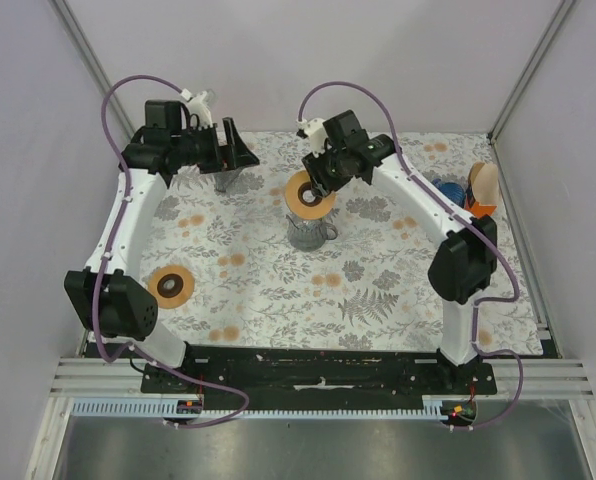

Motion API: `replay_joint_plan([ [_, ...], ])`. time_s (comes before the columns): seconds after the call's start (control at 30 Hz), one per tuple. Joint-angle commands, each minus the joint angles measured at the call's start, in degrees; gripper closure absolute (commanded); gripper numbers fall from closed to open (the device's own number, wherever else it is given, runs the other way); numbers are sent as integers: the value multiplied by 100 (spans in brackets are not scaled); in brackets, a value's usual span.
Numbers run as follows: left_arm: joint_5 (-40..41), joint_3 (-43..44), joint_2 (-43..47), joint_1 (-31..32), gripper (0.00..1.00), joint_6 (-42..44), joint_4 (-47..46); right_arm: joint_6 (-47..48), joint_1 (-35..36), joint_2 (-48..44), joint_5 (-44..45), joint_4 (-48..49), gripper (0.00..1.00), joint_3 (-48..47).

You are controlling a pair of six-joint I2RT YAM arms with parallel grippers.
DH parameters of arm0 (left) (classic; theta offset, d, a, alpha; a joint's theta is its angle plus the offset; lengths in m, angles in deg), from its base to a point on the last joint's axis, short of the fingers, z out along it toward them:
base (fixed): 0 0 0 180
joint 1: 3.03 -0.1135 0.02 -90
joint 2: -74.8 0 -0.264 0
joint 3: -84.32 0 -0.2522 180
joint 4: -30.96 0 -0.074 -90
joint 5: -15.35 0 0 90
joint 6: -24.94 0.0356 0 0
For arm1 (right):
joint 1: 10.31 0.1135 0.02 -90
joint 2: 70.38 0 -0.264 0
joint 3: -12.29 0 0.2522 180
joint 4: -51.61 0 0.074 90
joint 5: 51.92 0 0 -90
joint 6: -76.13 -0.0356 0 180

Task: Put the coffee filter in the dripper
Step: Place the dripper holder onto the coffee server.

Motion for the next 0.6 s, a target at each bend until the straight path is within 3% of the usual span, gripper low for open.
replay_joint_plan([
  [0.0, 610, 160, 36, -291, 9, 466, 119, 161, -13, 448, 164, -739, 92, -328],
  [0.33, 241, 71, 1, -335, 7, 474, 110, 144, 14, 1248, 23, -906, 78, -1198],
  [0.57, 303, 141, 54, -370, 7, 554, 102, 284, 163, 1442, 137, -1082, 69, -1172],
])
